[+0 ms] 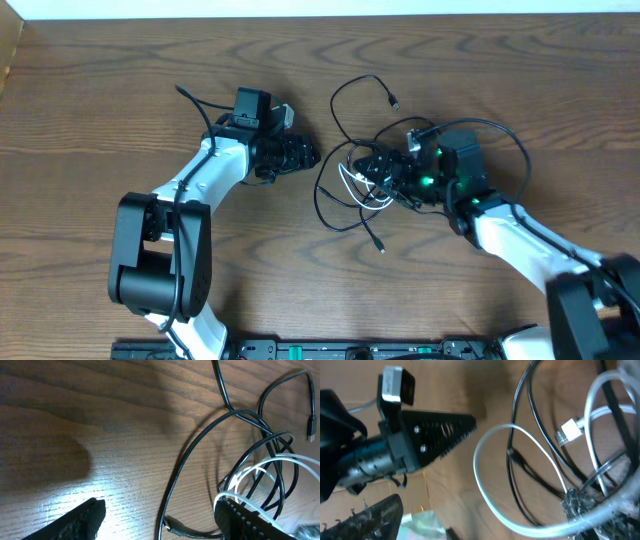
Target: Untangle cables
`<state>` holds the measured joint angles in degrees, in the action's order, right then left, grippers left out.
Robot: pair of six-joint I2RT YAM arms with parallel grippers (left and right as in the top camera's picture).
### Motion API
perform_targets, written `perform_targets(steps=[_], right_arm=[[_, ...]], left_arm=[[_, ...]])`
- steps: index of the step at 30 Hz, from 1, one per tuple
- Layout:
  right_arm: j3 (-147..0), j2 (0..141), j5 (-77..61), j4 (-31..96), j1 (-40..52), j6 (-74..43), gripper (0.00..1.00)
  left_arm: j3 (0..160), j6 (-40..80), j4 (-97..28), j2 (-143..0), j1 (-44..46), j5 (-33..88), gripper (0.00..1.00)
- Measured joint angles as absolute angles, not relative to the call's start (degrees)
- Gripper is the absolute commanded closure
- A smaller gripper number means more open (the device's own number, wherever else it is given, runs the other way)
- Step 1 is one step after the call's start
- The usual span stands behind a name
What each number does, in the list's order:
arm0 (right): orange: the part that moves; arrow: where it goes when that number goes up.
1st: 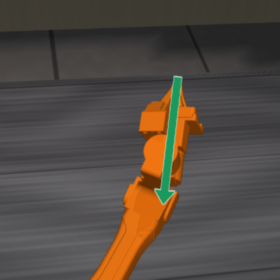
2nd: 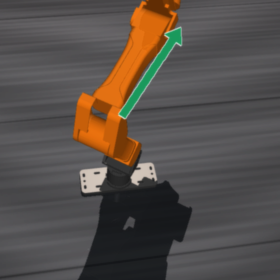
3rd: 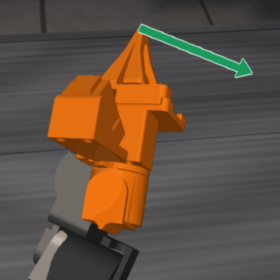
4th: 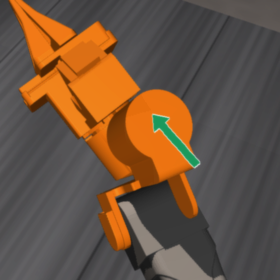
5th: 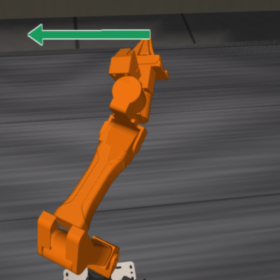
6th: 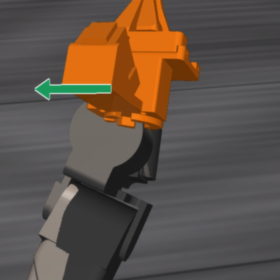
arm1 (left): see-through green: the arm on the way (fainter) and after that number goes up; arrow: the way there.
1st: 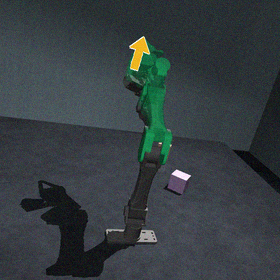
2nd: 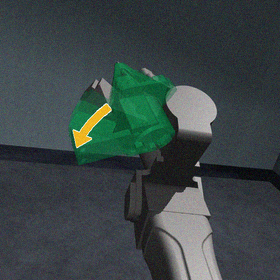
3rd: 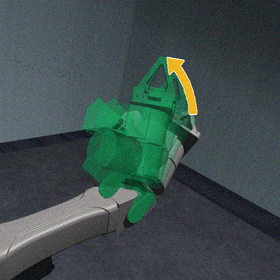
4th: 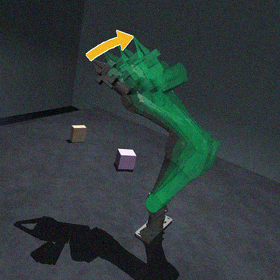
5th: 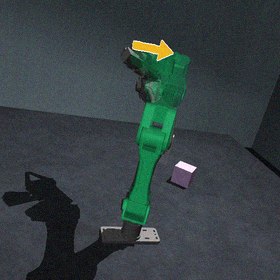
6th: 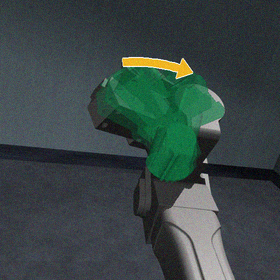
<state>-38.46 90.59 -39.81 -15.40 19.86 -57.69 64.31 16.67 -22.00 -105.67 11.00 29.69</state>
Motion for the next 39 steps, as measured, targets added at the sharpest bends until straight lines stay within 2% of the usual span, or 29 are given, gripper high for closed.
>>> perform_targets(steps=[3,6,7,11,14,17,20,22,25,26,27,28,29,39], right_arm=[[-38.41,95.04,-40.1,-22.17,19.99,-59.05,0.05],[-38.15,99.13,-40.05,-30.59,19.94,-59.77,0.23],[-38.04,100.42,-39.99,-34.24,19.88,-59.99,0.26],[-38.09,104.14,-39.4,-46.52,18.72,-61.87,0.23],[-38.09,105.34,-38.44,-48.1,17.37,-62.67,0.2],[-38.09,106.67,-36.82,-48.18,16.73,-62.46,0.27],[-38.09,107.53,-36.1,-48.34,16.73,-61.52,0.45],[-38.09,107.77,-36.34,-49.08,16.73,-61.04,0.52],[-38.06,108.05,-37.69,-53.15,16.73,-60.55,0.55],[-38.04,108.16,-38.74,-55.66,16.69,-59.92,0.6],[-38.02,108.18,-39.92,-57.95,16.64,-59.51,0.7],[-38.04,108.22,-41.34,-60.55,16.51,-58.92,0.89],[-38.06,108.22,-43.0,-63.0,16.34,-58.72,0.99],[-38.09,107.53,-58.26,-85.06,10.26,-62.92,0.99]], left_arm=[[64.31,16.67,-22.0,-105.67,11.0,29.69,0.25],[64.31,16.67,-21.98,-105.67,11.0,29.69,0.25],[64.31,16.64,-22.02,-105.67,11.0,29.69,0.25],[64.31,16.67,-22.0,-105.67,11.0,29.69,0.25],[64.31,16.67,-22.0,-105.67,11.0,29.69,0.25],[64.31,16.67,-22.0,-105.67,11.0,29.69,0.25],[64.31,16.67,-22.0,-105.67,11.0,29.71,0.25],[64.31,16.67,-22.0,-105.67,11.0,29.71,0.25],[64.31,16.67,-22.0,-105.67,11.0,29.69,0.25],[64.31,16.67,-22.0,-105.67,11.0,29.71,0.25],[64.31,16.67,-21.98,-105.67,11.0,29.69,0.25],[64.31,16.64,-22.0,-105.67,11.0,29.69,0.25],[64.31,16.67,-22.0,-105.67,11.0,29.71,0.25],[64.31,16.67,-22.0,-105.67,11.0,29.69,0.25]])
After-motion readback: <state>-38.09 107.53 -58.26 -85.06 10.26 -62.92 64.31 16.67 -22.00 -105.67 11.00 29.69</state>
